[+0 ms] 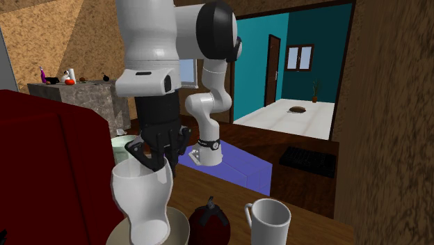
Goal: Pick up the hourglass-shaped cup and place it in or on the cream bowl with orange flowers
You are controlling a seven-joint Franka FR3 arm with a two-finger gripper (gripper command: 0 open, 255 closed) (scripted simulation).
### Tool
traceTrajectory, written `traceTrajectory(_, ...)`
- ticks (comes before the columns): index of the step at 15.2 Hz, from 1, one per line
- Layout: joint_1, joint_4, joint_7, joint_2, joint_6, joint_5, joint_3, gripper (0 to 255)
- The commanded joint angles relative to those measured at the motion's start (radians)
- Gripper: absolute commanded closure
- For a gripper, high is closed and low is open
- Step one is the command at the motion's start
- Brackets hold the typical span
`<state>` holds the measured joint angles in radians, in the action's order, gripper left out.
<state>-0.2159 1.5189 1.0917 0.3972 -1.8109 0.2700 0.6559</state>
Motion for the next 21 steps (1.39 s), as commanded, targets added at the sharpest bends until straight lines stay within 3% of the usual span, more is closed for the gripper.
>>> traceTrajectory(1,0.0,0.0,0.0,0.0,-0.001,0.0,0.0,255)
traceTrajectory(3,0.0,0.0,0.0,0.0,-0.001,0.0,0.0,255)
traceTrajectory(4,0.0,0.0,0.0,0.0,-0.001,0.0,0.0,0)
traceTrajectory(9,0.0,0.0,0.0,0.0,-0.001,0.0,0.0,0)
traceTrajectory(13,-0.02,-0.129,-0.009,0.0,0.126,-0.005,0.006,0)
traceTrajectory(21,-0.02,-0.129,-0.009,0.0,0.126,-0.005,0.006,0)
